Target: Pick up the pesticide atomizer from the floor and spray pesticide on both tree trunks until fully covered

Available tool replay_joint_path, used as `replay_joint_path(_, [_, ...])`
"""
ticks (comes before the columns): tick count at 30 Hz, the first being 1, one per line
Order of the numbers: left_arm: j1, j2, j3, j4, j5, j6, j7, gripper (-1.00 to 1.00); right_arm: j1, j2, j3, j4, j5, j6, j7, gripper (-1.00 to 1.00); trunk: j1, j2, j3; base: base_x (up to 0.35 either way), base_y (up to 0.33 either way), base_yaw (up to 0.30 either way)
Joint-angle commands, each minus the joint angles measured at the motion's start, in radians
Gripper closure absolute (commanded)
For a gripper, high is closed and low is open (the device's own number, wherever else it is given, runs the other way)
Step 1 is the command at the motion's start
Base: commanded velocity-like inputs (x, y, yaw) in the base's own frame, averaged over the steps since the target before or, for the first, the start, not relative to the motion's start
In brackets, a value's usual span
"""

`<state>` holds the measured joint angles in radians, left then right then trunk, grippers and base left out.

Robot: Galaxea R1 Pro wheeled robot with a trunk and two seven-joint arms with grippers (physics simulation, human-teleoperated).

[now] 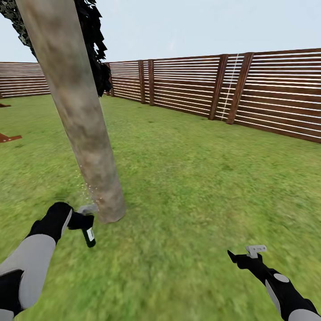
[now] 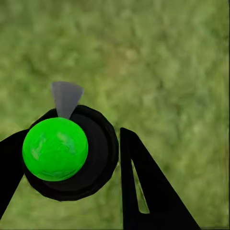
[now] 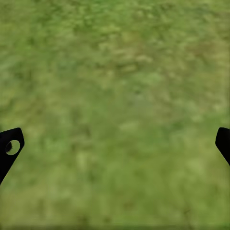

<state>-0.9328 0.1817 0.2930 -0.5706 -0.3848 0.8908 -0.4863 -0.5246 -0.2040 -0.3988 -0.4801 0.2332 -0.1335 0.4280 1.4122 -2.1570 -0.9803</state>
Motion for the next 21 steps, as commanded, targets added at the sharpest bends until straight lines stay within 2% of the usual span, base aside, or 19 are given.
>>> replay_joint_path(1, [0.012,0.002,0.000,-0.001,-0.003,-0.016,-0.023,1.00,0.000,0.000,0.000,0.000,0.000,0.000,0.000,-1.00,0.000,0.000,0.000,0.000,0.000,0.000])
replay_joint_path(6, [0.000,0.022,0.004,-0.006,-0.004,-0.013,-0.091,1.00,0.000,0.000,0.001,0.000,0.000,0.000,0.000,-1.00,0.000,0.000,0.000,0.000,0.000,0.000])
replay_joint_path(10, [-0.070,0.036,0.003,-0.047,-0.003,0.076,-0.103,1.00,0.000,0.001,0.002,0.000,0.000,0.000,0.000,-1.00,0.000,0.000,0.000,0.000,0.000,0.000])
replay_joint_path(13, [-0.147,0.056,-0.001,-0.053,-0.003,0.098,-0.105,1.00,0.000,0.001,0.002,0.000,0.000,0.000,0.000,-1.00,0.000,0.000,0.000,0.000,0.000,0.000])
replay_joint_path(15, [-0.185,0.064,-0.044,-0.047,-0.007,0.107,-0.105,1.00,0.000,0.001,0.002,0.000,0.000,0.000,0.000,-1.00,0.000,0.000,0.000,0.000,0.000,0.000])
replay_joint_path(18, [-0.254,0.080,-0.130,-0.035,-0.009,0.122,-0.107,1.00,0.000,0.001,0.002,0.000,0.000,0.000,0.000,-1.00,0.000,0.000,0.000,0.000,0.000,0.000])
replay_joint_path(21, [-0.303,0.095,-0.141,-0.007,-0.009,0.126,-0.107,1.00,0.000,0.001,0.002,0.000,0.000,0.000,0.000,-1.00,0.000,0.000,0.000,0.000,0.000,0.000])
